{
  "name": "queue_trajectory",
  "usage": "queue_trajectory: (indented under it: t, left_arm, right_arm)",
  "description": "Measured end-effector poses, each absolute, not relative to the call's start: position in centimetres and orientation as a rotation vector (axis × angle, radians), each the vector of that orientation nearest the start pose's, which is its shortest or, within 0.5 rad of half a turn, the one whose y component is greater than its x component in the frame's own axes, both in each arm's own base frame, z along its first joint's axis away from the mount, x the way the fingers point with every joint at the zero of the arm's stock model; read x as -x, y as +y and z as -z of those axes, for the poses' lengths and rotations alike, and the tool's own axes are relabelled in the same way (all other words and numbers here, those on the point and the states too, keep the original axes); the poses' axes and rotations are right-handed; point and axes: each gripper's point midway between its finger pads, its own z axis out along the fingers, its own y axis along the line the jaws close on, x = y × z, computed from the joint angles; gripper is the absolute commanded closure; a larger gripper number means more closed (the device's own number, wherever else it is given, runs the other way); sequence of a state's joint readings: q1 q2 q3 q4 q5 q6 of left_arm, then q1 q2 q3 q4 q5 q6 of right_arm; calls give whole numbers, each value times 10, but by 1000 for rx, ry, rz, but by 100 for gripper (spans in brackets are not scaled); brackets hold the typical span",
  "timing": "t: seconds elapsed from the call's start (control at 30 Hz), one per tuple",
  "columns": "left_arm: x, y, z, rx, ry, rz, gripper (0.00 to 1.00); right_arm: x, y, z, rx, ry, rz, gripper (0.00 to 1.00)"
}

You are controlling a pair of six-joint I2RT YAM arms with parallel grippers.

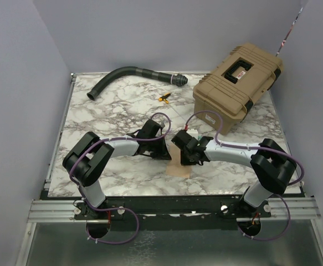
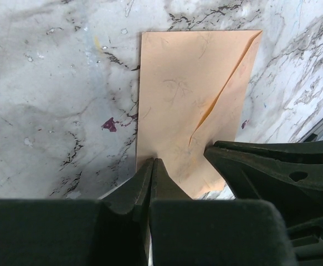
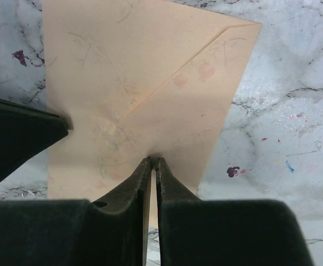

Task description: Place the letter into the envelope and seal it

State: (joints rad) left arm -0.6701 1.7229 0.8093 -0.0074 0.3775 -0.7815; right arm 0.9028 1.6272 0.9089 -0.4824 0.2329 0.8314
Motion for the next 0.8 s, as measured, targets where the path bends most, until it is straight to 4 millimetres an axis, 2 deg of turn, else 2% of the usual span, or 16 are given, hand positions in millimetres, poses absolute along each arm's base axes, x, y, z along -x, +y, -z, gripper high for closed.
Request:
queue_trajectory:
  t: [0.17, 0.37, 0.6, 0.8]
  left_arm:
    - [-234, -303, -19, -25, 2730, 1006, 100]
    - [-234, -304, -19, -28, 2729, 1015, 100]
    - [-234, -304, -19, -29, 2729, 1015, 100]
    - [-234, -304, -19, -29, 2730, 1018, 100]
  right_arm:
    - [-203, 244, -18, 87, 2738, -183, 83]
    - [-199, 240, -25, 124, 2748, -176, 83]
    - [-219, 252, -35, 120, 2693, -192, 87]
    - [-235, 256, -24, 133, 2684, -151, 87]
